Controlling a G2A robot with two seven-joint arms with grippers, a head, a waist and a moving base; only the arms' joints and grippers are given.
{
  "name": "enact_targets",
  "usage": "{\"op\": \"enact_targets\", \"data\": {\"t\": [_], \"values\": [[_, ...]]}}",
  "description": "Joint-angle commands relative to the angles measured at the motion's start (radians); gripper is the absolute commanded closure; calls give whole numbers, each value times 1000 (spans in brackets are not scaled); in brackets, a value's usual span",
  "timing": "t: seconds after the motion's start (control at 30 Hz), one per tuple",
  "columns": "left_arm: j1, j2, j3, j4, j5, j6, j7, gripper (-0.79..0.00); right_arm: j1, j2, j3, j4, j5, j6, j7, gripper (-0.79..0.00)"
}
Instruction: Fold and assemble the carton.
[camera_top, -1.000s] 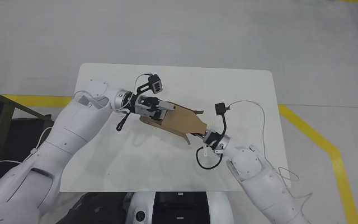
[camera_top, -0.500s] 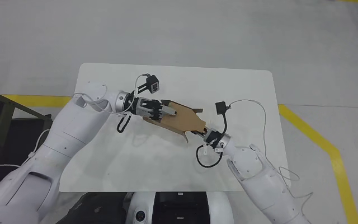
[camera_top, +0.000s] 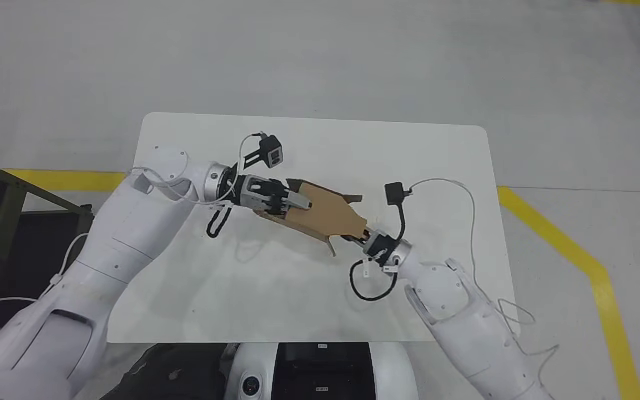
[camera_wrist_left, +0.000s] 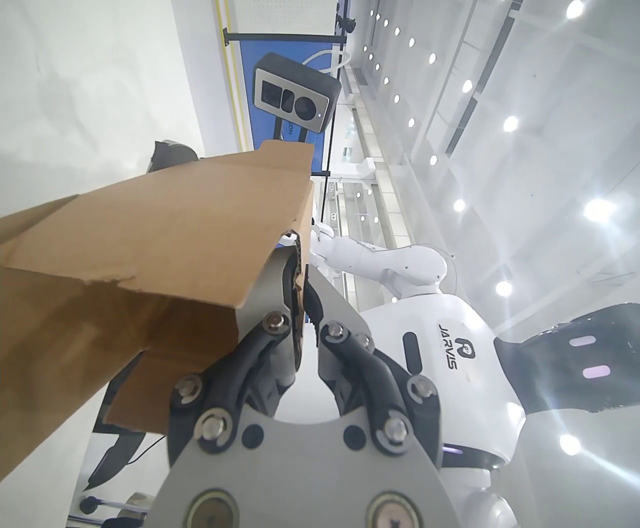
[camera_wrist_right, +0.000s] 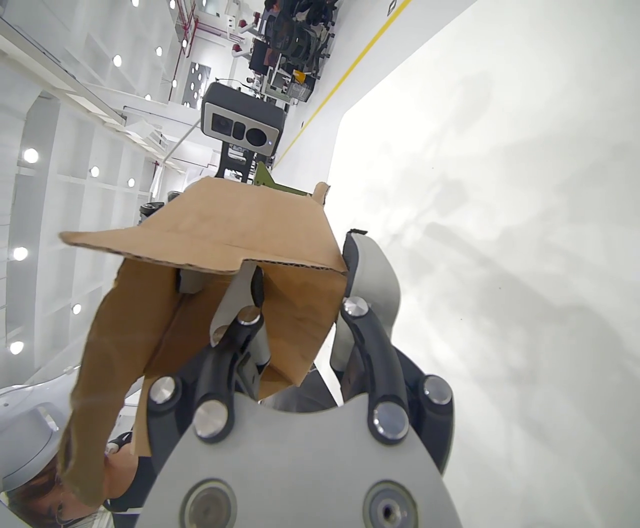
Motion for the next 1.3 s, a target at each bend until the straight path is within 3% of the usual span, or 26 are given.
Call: {"op": "enact_targets", "data": {"t": [0.0,0.37,0.8,1.07,1.27], "values": [[0,-2,-1,4,-2,-5,-3,0,-4,0,2,-3,9,-8,2,-785],[-4,-15,-15,40,-44,-9,-44,0,-43,7,45,-13,108,-102,46,-785],[-8,-25,-58,103,-121,-10,-98,0,-115,23,111,-50,272,-296,149,-785],[-7,-33,-68,119,-129,-3,-81,0,-148,30,63,-87,453,-390,344,-785],[-4,-41,-73,121,-133,-3,-60,0,-127,23,-9,-92,512,-419,412,-785]]}}
